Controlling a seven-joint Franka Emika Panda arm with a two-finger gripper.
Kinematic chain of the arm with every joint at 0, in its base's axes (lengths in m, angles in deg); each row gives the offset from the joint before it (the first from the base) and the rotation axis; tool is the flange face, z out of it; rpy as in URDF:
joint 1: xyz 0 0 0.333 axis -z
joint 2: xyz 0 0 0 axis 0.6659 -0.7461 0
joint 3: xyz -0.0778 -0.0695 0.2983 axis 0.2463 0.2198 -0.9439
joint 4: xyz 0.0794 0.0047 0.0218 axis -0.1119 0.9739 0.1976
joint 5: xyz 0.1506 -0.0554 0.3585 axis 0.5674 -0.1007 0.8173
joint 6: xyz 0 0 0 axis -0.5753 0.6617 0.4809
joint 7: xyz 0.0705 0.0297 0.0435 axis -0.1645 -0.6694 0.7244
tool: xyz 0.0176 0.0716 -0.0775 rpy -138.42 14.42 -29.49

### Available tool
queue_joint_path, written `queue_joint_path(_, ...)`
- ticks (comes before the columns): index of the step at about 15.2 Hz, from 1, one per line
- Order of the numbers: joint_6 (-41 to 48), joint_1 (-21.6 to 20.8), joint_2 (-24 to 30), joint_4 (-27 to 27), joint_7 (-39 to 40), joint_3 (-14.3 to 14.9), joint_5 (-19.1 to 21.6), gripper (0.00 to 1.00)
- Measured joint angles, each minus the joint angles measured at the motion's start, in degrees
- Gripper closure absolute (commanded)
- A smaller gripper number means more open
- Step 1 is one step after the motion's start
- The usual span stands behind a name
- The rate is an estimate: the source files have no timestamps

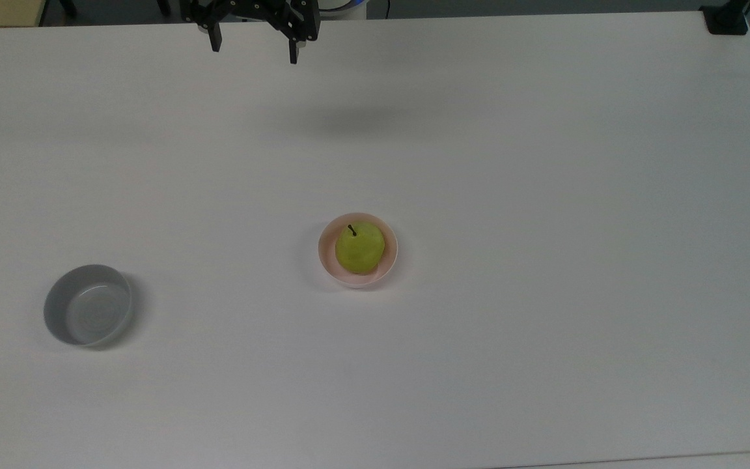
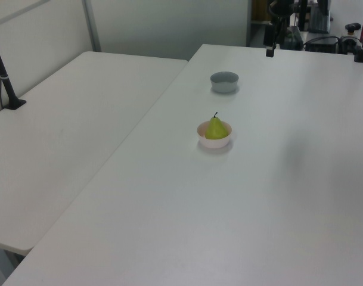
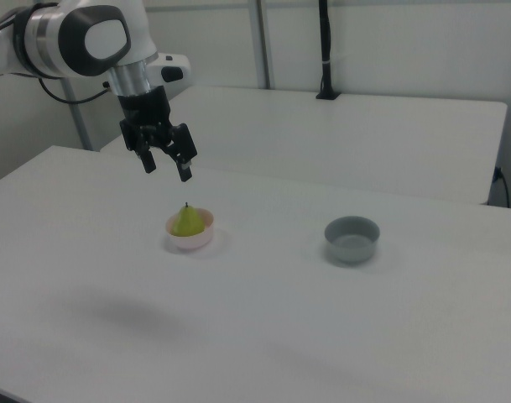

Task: Pick up a pear from the bowl
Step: 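Lower the open gripper down over the yellow-green pear in the pink bowl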

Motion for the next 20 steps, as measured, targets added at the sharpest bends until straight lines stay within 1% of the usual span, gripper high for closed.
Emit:
queue_joint_path(10, 0.00, -0.12, -0.21, 0.01, 0.07, -0.18, 0.02, 0.00)
queue_joint_path(12, 0.00, -0.27, -0.63, 0.05, 0.50, -0.30, 0.51, 0.00)
queue_joint_path(16, -3.39, -0.66, -3.10, -0.01, 1.82, -0.64, 3.70, 0.00)
queue_joint_path(20, -8.22, -0.74, -6.62, -0.03, 2.28, -1.22, 4.28, 0.00)
